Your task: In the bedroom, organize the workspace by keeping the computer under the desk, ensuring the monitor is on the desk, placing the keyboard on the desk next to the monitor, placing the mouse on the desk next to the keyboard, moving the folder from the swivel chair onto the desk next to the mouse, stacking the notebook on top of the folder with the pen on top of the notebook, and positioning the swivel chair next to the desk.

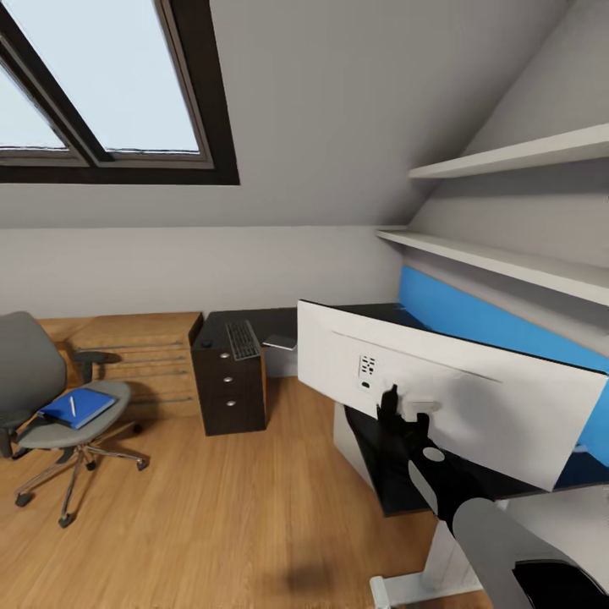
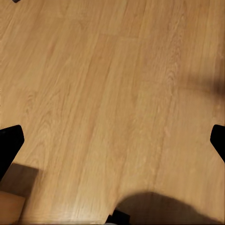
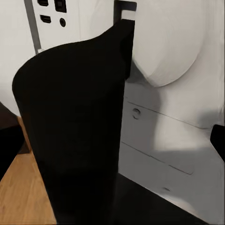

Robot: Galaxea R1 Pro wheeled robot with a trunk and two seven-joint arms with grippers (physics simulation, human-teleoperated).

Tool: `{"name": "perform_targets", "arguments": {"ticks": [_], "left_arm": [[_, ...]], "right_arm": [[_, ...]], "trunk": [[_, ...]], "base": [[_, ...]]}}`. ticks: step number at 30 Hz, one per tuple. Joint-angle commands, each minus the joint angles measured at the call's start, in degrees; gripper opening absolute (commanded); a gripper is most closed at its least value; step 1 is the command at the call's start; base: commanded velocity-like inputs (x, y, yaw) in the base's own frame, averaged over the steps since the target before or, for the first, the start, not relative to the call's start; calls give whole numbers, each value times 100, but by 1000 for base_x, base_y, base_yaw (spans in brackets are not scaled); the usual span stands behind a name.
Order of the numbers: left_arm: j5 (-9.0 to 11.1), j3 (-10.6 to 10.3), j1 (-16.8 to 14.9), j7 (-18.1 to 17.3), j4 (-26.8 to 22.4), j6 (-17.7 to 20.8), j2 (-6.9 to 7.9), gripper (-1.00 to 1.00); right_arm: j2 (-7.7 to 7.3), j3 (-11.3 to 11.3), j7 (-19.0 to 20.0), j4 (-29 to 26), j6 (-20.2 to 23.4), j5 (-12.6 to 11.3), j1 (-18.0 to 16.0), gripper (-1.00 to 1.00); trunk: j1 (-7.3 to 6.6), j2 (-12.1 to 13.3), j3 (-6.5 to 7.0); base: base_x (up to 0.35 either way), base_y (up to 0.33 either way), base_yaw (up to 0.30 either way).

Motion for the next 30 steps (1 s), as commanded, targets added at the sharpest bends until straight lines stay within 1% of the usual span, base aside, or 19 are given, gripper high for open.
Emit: {"name": "perform_targets", "arguments": {"ticks": [1,7,18,25,30], "left_arm": [[47,11,-4,-13,1,-27,-6,100],[46,11,-4,-16,-2,-30,-9,100],[47,11,-4,-14,-7,-35,-9,100],[45,11,-4,-15,-7,-36,-9,100],[44,11,-4,-13,-7,-31,-9,100]], "right_arm": [[-2,25,-22,5,-17,-15,-5,100],[-1,25,-22,5,-17,-15,-5,100],[0,25,-30,5,-17,-10,-5,100],[0,25,-57,5,-14,-14,-5,100],[0,23,-64,5,-10,-15,-5,100]], "trunk": [[-1,-8,-10],[-1,-8,-10],[-1,-8,-10],[-1,-8,-10],[-1,-8,-10]], "base": [[-273,0,0],[-272,0,0],[-57,0,0],[-282,-19,0],[-293,-149,0]]}}
